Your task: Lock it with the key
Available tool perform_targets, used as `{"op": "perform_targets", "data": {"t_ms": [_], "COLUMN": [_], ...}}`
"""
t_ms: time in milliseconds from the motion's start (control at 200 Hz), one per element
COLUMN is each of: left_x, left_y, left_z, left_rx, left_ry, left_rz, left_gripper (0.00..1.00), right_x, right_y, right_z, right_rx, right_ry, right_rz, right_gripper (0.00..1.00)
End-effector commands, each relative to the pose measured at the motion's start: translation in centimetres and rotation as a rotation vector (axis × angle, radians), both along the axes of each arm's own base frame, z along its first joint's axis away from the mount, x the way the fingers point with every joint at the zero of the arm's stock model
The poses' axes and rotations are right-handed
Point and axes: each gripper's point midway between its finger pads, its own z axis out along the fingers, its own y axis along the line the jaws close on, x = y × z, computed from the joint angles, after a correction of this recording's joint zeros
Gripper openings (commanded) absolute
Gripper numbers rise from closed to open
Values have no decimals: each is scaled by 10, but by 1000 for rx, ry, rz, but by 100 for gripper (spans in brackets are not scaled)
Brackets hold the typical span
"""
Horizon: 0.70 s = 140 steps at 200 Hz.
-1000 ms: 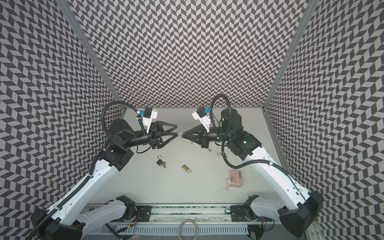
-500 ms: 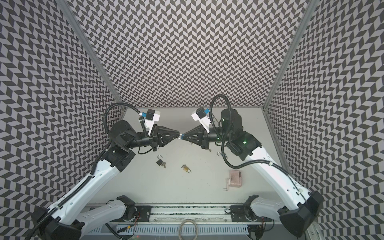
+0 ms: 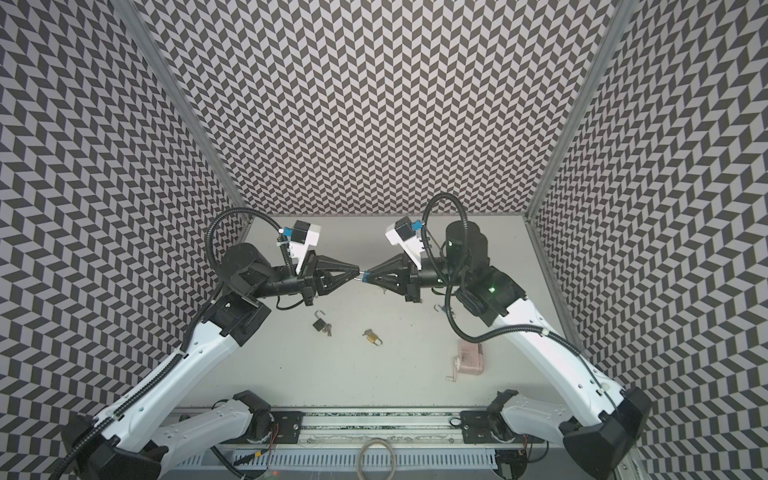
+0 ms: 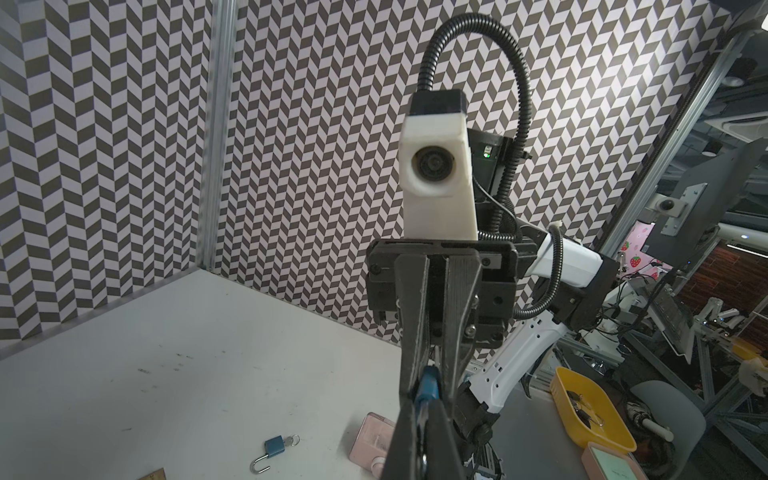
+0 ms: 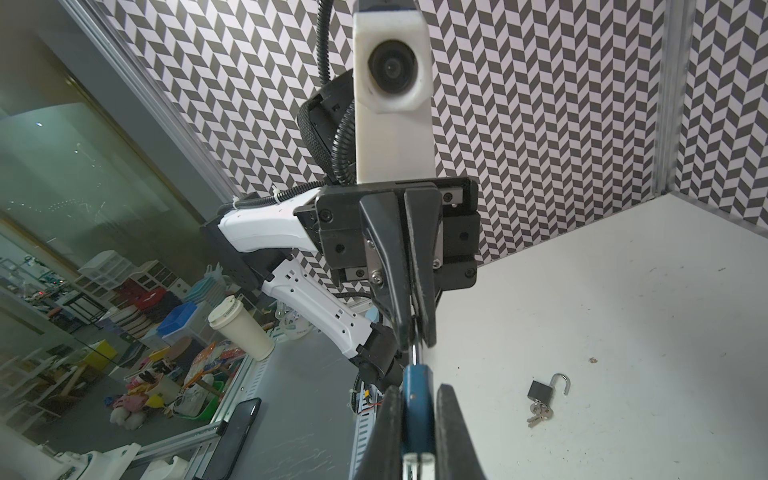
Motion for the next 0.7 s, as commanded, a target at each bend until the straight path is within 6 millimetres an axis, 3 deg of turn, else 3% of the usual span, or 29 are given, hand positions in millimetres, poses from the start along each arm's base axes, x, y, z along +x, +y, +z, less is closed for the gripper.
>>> {"op": "perform_targets", "data": {"t_ms": [0,95,180,340,521,696], "left_x": [-18,-24,-25,-25,-24,-23], "left_y": [5,3,-1,-3,-3,-4], "left_z": [21,27,28,27,27,28], "left_rx": [-77,-106,-112,-116,-118,-121], "left_ry": [-57,-53,-49,-39,-36,-34], "left_rz": [-33,-46,-49,-48,-49,-46], "left_gripper": [0,0,0,0,0,0], "right_x": [-13,-15,-15,-13,-12,-12], "right_y": [-6,-7,-8,-10,-8,-5], "right_z": [31,37,38,36,33,28], "right_rx": [125,180,207,220,206,191], "right_ry": [-102,-113,-129,-146,-149,-143], "right_rz": [21,7,-15,-56,-50,-37], "right_gripper": [29,61,70,68,52,55]}}
